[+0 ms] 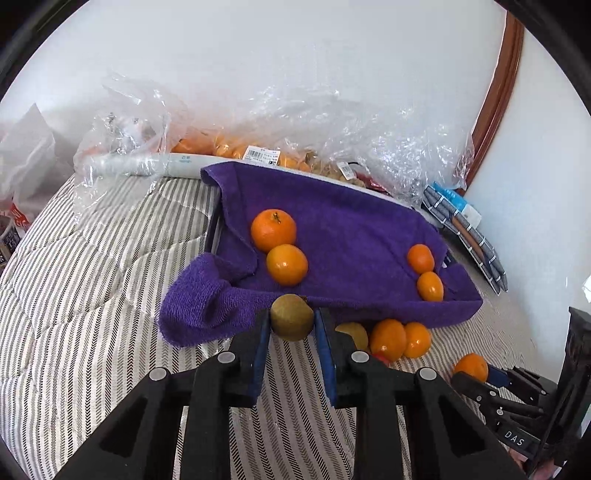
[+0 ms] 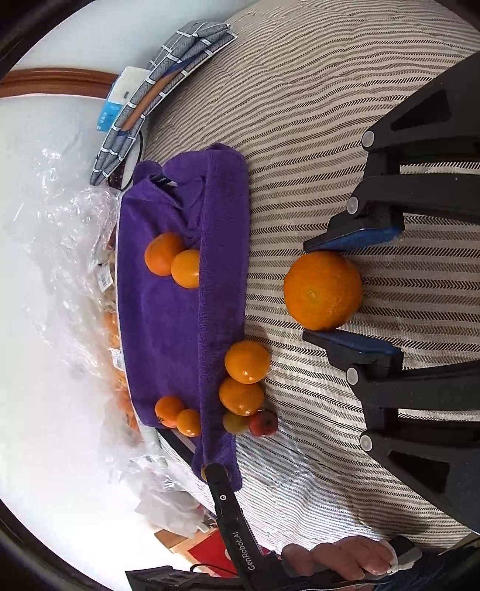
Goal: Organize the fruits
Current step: 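Grasp an orange with the right tool while the left tool grasps a yellow-green fruit, then carry the orange and yellow-green fruit over onto the purple towel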
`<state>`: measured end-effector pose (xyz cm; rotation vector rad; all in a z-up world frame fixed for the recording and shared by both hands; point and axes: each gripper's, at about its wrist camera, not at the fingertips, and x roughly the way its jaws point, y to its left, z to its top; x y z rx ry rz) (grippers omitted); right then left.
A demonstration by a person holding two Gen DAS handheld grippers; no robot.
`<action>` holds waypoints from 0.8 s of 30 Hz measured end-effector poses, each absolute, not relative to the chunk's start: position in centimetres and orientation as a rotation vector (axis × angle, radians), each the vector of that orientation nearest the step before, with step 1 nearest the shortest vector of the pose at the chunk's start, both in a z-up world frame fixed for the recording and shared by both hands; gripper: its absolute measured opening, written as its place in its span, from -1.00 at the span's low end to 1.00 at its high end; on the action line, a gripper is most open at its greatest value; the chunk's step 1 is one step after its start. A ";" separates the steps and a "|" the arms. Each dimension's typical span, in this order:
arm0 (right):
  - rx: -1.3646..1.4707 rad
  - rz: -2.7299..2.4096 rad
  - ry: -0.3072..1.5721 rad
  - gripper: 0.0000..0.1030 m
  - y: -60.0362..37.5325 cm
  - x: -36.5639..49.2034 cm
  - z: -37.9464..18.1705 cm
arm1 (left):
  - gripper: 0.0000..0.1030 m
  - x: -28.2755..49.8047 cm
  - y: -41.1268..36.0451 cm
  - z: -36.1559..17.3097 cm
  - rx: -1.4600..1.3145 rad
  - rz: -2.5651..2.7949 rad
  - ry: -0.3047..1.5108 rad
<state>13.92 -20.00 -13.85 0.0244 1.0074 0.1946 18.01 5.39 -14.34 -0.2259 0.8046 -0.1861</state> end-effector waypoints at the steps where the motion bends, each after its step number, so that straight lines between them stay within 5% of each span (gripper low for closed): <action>1: 0.027 0.192 1.008 -0.22 -20.1 13.7 -13.8 | -0.53 18.0 5.5 -14.2 -0.230 -0.185 0.799; 24: 0.068 0.146 0.869 -0.22 -24.3 21.3 -7.9 | -0.53 22.4 5.7 -11.5 -0.355 -0.143 0.767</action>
